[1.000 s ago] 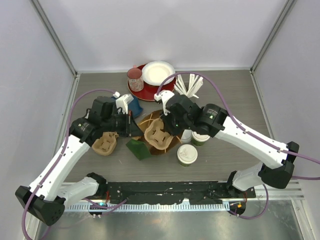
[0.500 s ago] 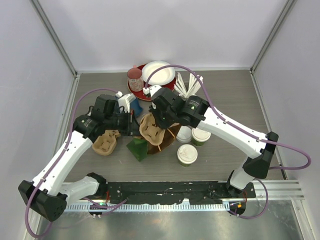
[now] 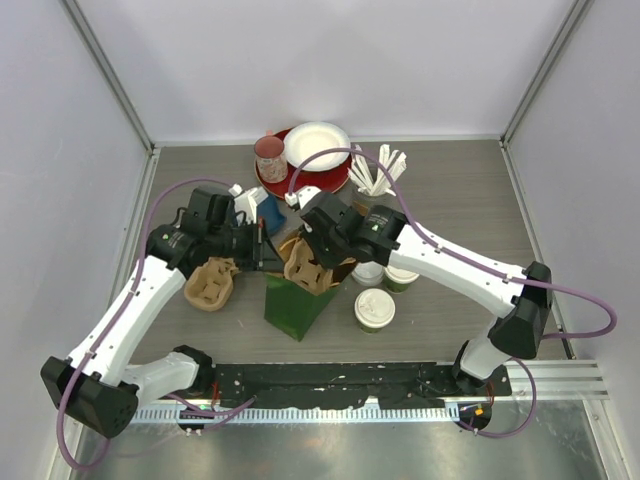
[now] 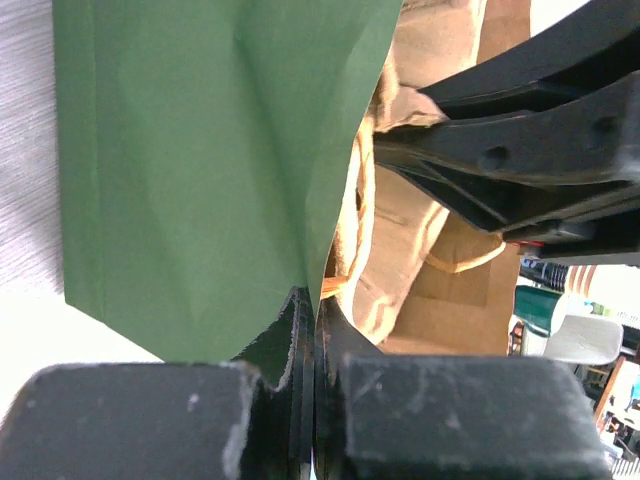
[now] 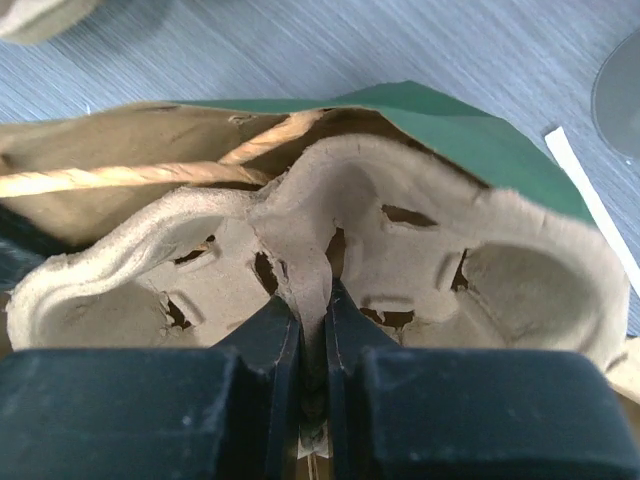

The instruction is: Pack the takeout coffee

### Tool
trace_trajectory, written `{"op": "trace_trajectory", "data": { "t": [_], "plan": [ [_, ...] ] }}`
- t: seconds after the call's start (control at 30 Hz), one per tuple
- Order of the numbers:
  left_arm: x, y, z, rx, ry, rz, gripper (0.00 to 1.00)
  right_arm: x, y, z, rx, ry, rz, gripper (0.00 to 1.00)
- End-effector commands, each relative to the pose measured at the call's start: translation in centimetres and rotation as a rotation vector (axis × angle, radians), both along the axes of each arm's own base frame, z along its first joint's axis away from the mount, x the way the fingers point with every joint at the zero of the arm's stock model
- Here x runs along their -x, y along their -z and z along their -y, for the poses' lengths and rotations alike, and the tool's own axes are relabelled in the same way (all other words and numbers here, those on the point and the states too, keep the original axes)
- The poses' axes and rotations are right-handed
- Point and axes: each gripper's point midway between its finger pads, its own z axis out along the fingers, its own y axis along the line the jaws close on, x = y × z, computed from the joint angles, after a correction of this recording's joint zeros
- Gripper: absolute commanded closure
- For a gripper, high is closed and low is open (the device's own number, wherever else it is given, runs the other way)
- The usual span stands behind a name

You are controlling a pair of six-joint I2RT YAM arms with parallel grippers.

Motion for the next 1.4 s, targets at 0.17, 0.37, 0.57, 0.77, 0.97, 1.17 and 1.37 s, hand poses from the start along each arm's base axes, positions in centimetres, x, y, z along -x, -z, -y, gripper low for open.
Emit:
{"op": "trace_trajectory", "data": {
  "t": [0.17,0.37,0.57,0.77,0.97,1.17,1.37],
  "plan": [
    [0.0,-0.6,-0.3,-0.016,0.051,0.076,1.00,1.2,3.0,-0.8,0.016,-0.059,-0.056,0.99],
    [-0.9,-0.1,-0.9,-0.058,0.003,0.084,1.00,3.6,0.5,-4.1,0.057,-0.197,0.071,0.99],
    [-0.8,-0.9,-0.6,-0.034,0.017,0.100,1.00,4.0,3.5,-3.7,0.087,-0.210,-0.015,0.99],
    [-0.9,-1.8,-1.1,-0.058,0.024,0.143,1.00,2.6,6.2,-3.0,0.118,-0.154,-0.059,0.99],
    [-1.0,-2.0,-1.5,-0.076,0.010,0.154,1.00,3.4,8.6,-1.9,0.157,-0.138,-0.106,0.99],
    [-1.3,-1.5,-2.2,-0.122,-0.025,0.160,1.00,4.5,10.5,-1.7,0.152,-0.140,-0.162,0.99],
    [-2.1,0.1,-3.5,-0.194,-0.097,0.140,1.00,4.3,9.6,-0.2,0.177,-0.089,-0.049,0.99]
  ]
}}
